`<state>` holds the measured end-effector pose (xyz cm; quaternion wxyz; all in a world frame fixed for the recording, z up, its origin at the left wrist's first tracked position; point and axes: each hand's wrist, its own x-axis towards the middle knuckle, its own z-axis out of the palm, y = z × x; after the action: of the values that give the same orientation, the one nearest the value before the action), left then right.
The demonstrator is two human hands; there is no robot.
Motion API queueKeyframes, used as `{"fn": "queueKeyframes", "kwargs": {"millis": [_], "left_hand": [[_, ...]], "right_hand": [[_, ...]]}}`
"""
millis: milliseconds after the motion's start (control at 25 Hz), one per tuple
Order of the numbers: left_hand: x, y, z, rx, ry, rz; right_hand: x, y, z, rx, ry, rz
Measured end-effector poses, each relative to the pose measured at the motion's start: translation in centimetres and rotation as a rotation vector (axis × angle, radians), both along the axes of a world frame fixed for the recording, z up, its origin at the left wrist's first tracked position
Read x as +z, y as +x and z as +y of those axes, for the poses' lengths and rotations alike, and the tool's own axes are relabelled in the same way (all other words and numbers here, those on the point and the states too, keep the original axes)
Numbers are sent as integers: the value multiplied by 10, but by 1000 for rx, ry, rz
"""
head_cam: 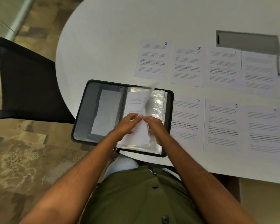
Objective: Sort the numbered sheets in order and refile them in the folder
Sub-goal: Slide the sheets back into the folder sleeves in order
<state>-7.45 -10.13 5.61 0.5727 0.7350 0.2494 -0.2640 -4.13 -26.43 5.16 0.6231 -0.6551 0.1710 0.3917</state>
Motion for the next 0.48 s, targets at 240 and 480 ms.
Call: {"fn": "queueKeyframes", "kwargs": {"millis": [240,480], "left_hand": [[36,16,34,140,58,-95],[25,17,113,343,246,-8]], "right_hand": [[23,-2,47,173,117,-55],[21,8,92,249,171,-28]]}}
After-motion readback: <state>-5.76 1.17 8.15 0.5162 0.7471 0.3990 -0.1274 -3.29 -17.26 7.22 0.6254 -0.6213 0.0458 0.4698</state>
